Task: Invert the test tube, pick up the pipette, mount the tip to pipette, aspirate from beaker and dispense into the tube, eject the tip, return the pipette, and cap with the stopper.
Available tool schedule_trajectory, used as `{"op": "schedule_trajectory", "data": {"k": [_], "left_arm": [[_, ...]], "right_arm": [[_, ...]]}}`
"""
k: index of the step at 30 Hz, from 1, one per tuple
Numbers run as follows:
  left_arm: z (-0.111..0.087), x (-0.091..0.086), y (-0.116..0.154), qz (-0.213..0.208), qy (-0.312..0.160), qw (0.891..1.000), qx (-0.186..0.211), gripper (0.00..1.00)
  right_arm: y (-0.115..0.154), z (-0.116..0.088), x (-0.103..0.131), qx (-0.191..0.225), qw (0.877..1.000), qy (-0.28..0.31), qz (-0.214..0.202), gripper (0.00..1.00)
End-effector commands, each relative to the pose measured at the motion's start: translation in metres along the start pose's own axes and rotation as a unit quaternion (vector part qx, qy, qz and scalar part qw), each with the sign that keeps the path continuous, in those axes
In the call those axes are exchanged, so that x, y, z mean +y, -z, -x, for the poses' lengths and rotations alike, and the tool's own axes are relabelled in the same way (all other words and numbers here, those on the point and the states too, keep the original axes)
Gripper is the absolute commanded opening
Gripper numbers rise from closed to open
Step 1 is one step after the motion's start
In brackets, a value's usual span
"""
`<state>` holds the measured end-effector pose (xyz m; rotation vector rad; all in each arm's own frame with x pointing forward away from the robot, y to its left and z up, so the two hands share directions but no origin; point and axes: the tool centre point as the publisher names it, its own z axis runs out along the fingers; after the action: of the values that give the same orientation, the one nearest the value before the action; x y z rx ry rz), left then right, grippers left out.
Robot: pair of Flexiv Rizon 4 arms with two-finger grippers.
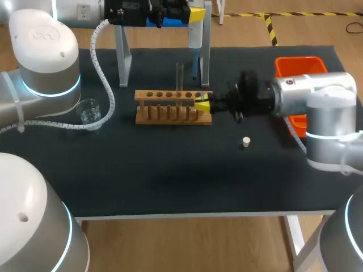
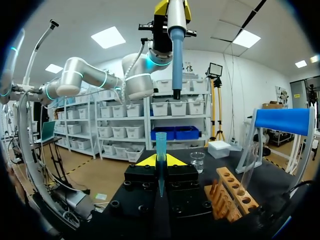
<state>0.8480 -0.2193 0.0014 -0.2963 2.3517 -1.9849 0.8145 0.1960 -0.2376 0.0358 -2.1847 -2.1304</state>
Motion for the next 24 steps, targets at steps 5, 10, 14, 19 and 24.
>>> {"op": "schedule_trajectory", "data": {"k": [5, 10, 14, 19, 24], "left_arm": [[0.0004, 0.0007, 0.0002, -0.002, -0.001, 1.000, 0.001, 0.00], [0.0004, 0.0007, 0.0002, -0.002, -0.001, 1.000, 0.001, 0.00], [0.0004, 0.0007, 0.0002, -0.002, -0.001, 1.000, 0.001, 0.00], [0.0004, 0.0007, 0.0002, -0.002, -0.001, 1.000, 0.001, 0.00], [0.0004, 0.0007, 0.0002, -0.002, -0.001, 1.000, 0.001, 0.00]], "right_arm": [[-0.0123, 0.0052, 0.0001, -0.001, 1.000, -0.001, 0.001, 0.00], [-0.0151, 0.0068, 0.0007, -0.004, 1.000, -0.002, -0.001, 0.00], [-0.0157, 0.0084, 0.0014, -0.009, 1.000, -0.003, -0.001, 0.00], [-0.0157, 0.0093, 0.0047, -0.009, 1.000, -0.003, 0.002, 0.00], [-0.0159, 0.0096, 0.0087, -0.009, 1.000, -0.001, 0.005, 0.00]]}}
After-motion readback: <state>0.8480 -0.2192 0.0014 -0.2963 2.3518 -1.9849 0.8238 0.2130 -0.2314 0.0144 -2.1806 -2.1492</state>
